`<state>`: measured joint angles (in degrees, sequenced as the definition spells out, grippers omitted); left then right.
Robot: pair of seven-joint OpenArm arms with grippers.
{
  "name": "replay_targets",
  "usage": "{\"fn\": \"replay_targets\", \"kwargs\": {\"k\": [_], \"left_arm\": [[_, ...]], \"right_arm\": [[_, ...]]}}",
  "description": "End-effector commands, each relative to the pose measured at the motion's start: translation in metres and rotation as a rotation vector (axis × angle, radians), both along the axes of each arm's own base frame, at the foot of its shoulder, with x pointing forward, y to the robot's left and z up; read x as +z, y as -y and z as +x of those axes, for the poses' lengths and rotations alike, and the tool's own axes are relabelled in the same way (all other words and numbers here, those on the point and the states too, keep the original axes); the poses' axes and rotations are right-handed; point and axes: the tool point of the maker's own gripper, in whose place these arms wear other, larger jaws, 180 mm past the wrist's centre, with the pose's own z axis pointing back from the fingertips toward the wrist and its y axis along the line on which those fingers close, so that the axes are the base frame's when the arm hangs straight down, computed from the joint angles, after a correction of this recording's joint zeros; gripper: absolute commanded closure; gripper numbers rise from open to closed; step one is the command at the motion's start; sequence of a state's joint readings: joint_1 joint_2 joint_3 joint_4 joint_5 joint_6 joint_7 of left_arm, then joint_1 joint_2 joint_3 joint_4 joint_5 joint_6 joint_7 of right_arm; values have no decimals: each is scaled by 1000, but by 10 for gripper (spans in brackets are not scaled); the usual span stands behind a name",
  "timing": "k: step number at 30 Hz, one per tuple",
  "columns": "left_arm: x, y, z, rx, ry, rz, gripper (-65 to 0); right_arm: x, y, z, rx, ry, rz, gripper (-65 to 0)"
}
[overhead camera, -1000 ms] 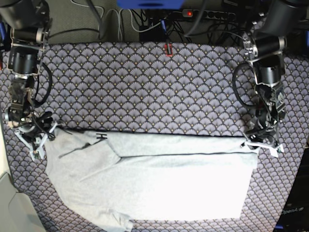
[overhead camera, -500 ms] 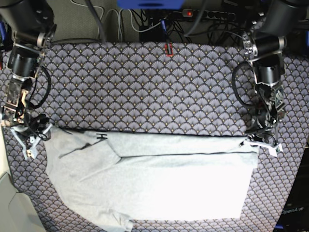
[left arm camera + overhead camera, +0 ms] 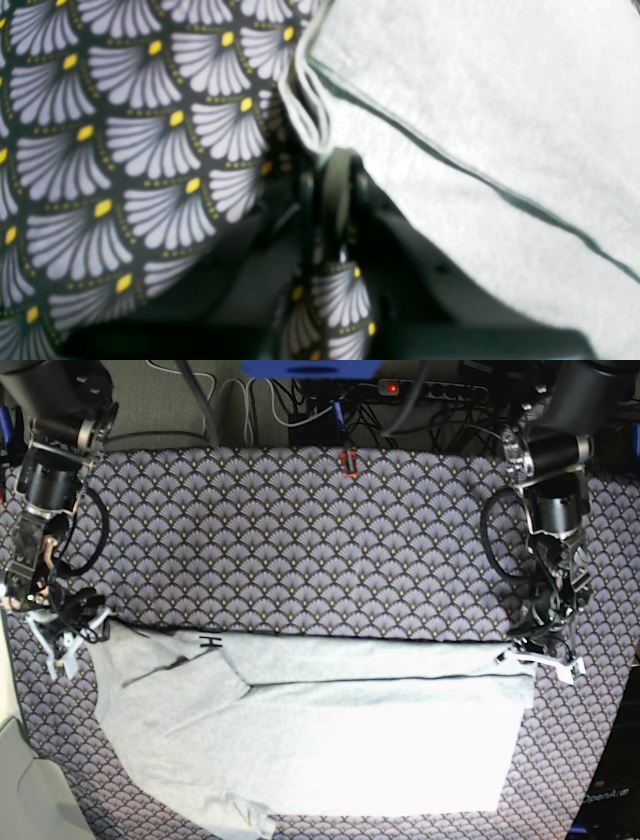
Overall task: Fold the T-shirt properly
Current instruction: 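Release the shirt and reposition both grippers at the folded edge, then grasp the folded edge with both grippers and drag it back toward the robot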
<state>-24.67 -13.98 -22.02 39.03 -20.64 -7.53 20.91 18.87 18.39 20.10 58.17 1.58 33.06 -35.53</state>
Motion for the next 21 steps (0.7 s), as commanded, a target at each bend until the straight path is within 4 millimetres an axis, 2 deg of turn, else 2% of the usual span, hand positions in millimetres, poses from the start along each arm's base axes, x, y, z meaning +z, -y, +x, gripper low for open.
{"fn": "replay_targets", "kwargs": {"k": [1,4,10,13,18,21], "left_arm": [[9,-6,6,-3,6,13,-5],[11,-11,5,2,7,17,-5],[11,-14,5,3,6,24,-5],[12,-15,4,3,5,27,-5],[14,-22,3,5,3,41,-5],[13,-23,1,1,-13,32,-5]], "right_arm": [[22,7,15,0,67,-14,-284],[16,8,9,-1,50,-14,-283],[16,8,9,-1,52,-13,-269],[16,8,9,-1,52,-13,-199],[14,7,8,2,47,-15,0],[15,9,8,1,47,-18,0]]}}
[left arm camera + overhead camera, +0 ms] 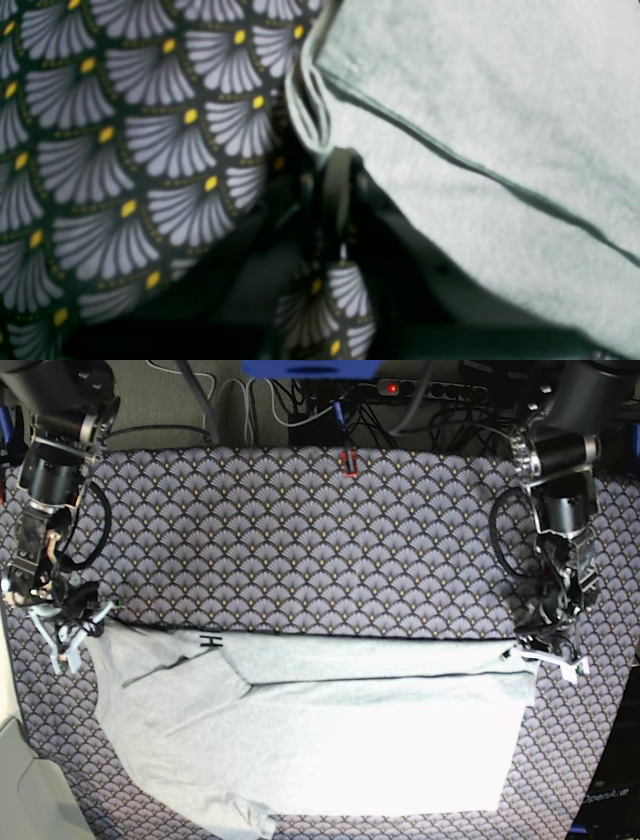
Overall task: Fold the T-shirt properly
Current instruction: 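Grasp the folded edge with both grippers and drag it back toward the robot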
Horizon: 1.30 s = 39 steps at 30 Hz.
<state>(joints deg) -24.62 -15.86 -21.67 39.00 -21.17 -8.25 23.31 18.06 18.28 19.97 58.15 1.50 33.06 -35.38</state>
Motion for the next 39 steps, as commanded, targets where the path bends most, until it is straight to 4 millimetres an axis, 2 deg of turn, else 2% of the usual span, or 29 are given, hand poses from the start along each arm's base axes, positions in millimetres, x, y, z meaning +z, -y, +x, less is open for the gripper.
{"fn": "replay_targets", "kwargs": {"k": [1,3,4,9,14,17,20,25,29,33,39], "left_arm": [[13,-10,6,4,6,20,-5],[10,-8,4,-8,-20,10,-5],[15,-11,5,-9,-14,19,-5],[24,-12,-3,-39,-19,47,-5],[28,-10,-16,-71,-37,71,-5],[30,-8,-23,-89,-45,89,-5],[31,-9,-32,-99,-42,112,-5],[23,-18,-48,-97,-71,130,-5],[17,-25,-59,-97,-94,144,-5],[9,-33,-76,-99,-129,165,-5],[19,-34,-94,-133,-117,227,-5]], "right_arm": [[21,11,13,-2,59,-20,0],[20,11,12,-2,58,-20,0],[20,12,12,-3,56,-21,0],[7,12,-4,2,21,-22,0],[-11,-2,-26,104,-33,1,0],[-17,-3,-33,108,-50,2,0],[-9,0,-40,118,-29,-34,0],[24,0,-49,143,4,-140,0],[39,-1,-56,157,1,-196,0],[37,-3,-70,171,-13,-216,0],[24,-10,-98,191,-47,-180,0]]}}
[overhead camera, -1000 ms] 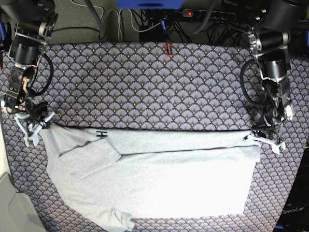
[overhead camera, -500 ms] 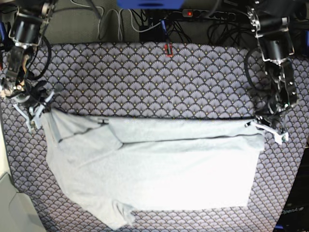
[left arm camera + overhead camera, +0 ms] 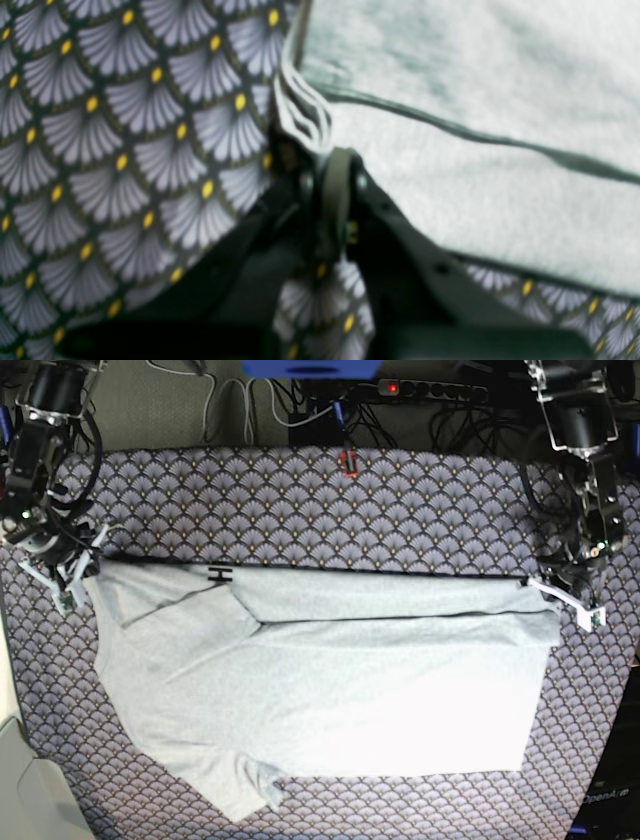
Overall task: Fold the T-shirt properly
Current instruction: 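Grasp the folded edge with both grippers and drag it back toward the robot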
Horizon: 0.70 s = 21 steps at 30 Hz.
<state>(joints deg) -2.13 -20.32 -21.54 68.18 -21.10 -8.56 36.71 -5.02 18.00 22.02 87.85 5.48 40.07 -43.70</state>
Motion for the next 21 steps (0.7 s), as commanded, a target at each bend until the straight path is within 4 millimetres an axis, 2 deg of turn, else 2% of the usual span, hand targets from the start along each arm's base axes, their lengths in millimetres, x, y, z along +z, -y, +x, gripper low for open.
{"fn": "replay_targets", "kwargs": {"k": [1,12,18,21], "left_arm": [[17,-15,4,7,35,48,-5],[14,-7,-27,-36,11,83,-5],[18,-30,-46,36,-42,73,-5],[21,-35,-48,50,-51,72,-5]], "right_arm": [[9,5,0,5,23,-15,0],[6,-11,-43,53,-14,-33,0],[17,5,-56,-9,7,-53,0],[13,5,-64,-11,-12,-52,0]]}}
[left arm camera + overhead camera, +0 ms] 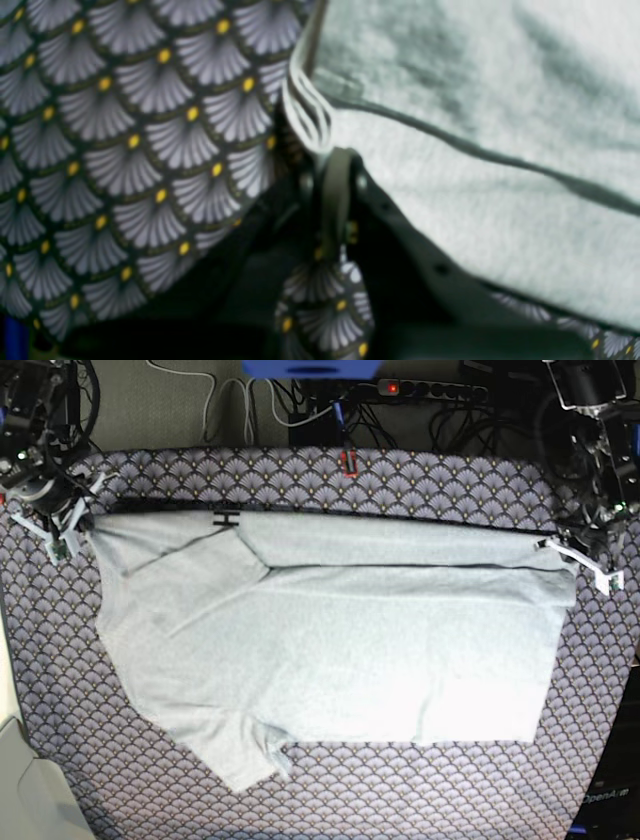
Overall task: Fold the T-shirt properly
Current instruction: 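Grasp the folded edge with both grippers and drag it back toward the robot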
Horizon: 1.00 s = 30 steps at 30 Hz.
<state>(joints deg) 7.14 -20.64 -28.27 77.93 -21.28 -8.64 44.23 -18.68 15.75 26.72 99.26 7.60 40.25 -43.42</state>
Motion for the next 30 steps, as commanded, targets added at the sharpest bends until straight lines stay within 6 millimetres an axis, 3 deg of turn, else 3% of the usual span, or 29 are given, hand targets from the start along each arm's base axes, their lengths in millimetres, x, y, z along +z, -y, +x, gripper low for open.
{"fn": "replay_targets", "kwargs": {"k": [1,4,10,16,30], "left_arm": [[19,-13,10,5,44,46,-5],[25,-11,11,-9,58,58,-5],[18,-7,-10,-27,21,70,-5],[14,-3,-26,-42,-6,78,-5],[2,-2,-47,-45,-56,77,-5]], "right_arm": [[6,9,-2,-1,4,-32,0],[2,7,-12,4,-19,-32,0],[-4,9,-35,1,-63,-41,0],[-3,18,-44,-48,-64,-42,0],[-13,16,-65,-43,-120,-40,0]]}}
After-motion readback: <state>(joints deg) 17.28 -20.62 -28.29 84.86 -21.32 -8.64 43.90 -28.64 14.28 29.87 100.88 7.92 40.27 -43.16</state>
